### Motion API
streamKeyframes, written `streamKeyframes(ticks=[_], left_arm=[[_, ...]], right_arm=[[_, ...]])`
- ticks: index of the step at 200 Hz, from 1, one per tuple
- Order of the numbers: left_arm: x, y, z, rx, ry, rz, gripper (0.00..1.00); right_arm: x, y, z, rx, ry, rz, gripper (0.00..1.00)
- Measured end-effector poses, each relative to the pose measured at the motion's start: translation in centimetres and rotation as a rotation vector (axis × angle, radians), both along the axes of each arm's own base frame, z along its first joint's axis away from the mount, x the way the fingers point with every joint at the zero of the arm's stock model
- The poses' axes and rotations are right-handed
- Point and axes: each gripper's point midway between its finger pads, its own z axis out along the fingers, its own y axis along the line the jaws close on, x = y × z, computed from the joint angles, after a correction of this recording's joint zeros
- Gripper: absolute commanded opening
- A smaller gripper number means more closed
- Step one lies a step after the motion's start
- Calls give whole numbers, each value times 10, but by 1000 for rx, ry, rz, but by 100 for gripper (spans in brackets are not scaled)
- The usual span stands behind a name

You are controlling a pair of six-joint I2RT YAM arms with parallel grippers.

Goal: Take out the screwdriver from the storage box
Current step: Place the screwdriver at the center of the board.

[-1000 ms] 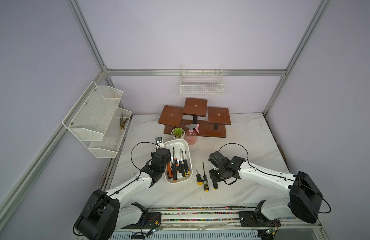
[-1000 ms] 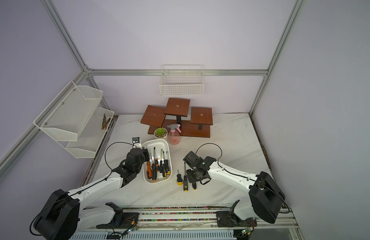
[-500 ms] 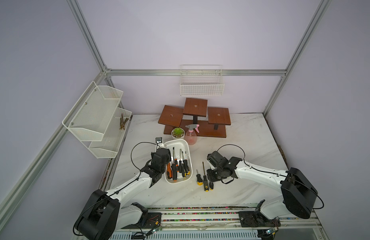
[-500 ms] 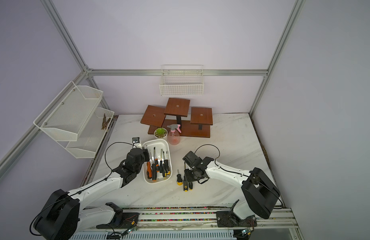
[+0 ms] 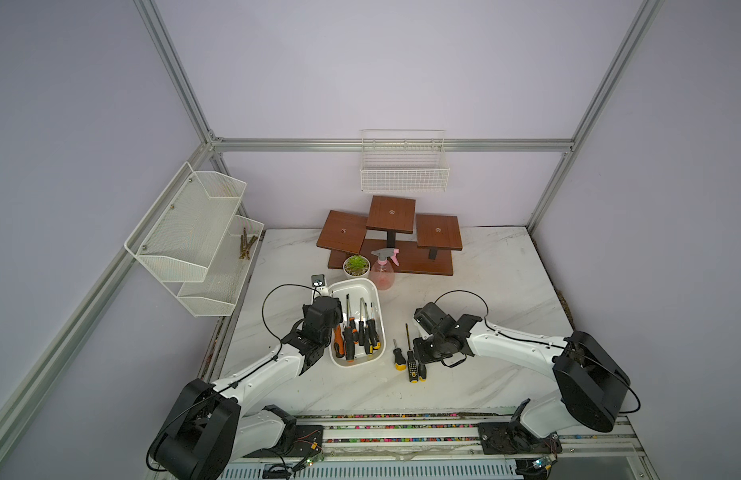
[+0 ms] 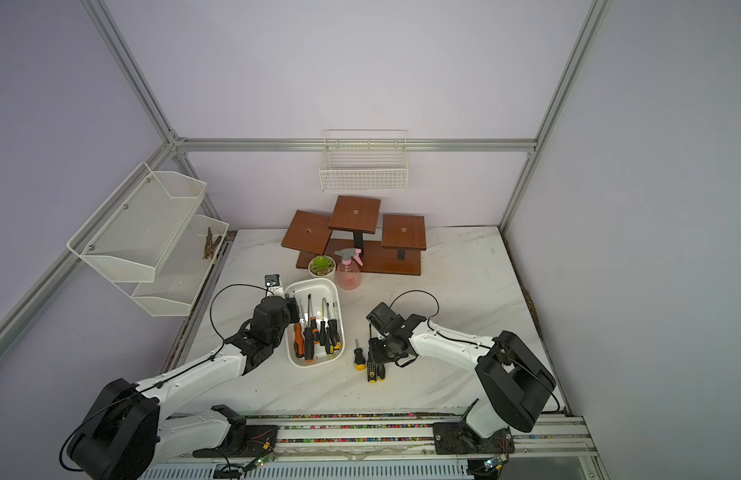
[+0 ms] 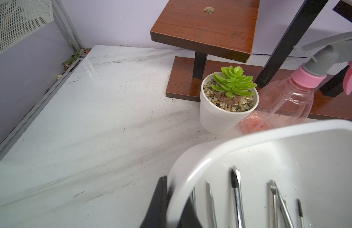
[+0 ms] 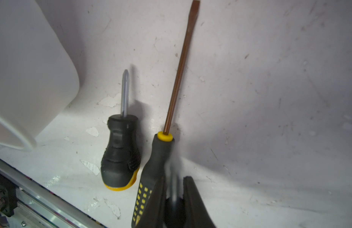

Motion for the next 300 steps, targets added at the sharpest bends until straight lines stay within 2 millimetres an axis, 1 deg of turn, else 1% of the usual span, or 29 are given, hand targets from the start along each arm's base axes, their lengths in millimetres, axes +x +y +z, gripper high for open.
streamKeyframes(ticks=[32,53,80,108,122,159,173,184,243,265,286,300], left_arm=[[0,0,0,0,0,0,0],[0,0,0,0,0,0,0],[0,0,0,0,0,0,0],[0,0,0,0,0,0,0],[0,0,0,0,0,0,0],[0,0,0,0,1,0,0],[0,0,-1,1,2,0,0],[1,0,0,1,1,0,0],[1,-1,-1,1,4,-2,0],[1,-1,-1,1,4,-3,0],[1,-2,-1,0,4,-4,0],[1,-2,-1,1,4,-4,0]], right_arm=[[1,0,-2,8,-1,-15,0],[2,-1,-4,12,-1,-24,2],[4,1,-10,15,7,-37,8],[5,0,-12,25,8,-51,12],[6,0,-14,30,9,-60,17],[4,-1,-17,38,16,-73,24],[2,-4,-22,27,27,-78,28],[3,-4,-22,31,25,-81,31],[4,-4,-21,38,21,-92,32],[3,-7,-20,37,17,-102,32],[2,-8,-16,47,12,-111,33],[4,-7,-8,65,-1,-117,33]])
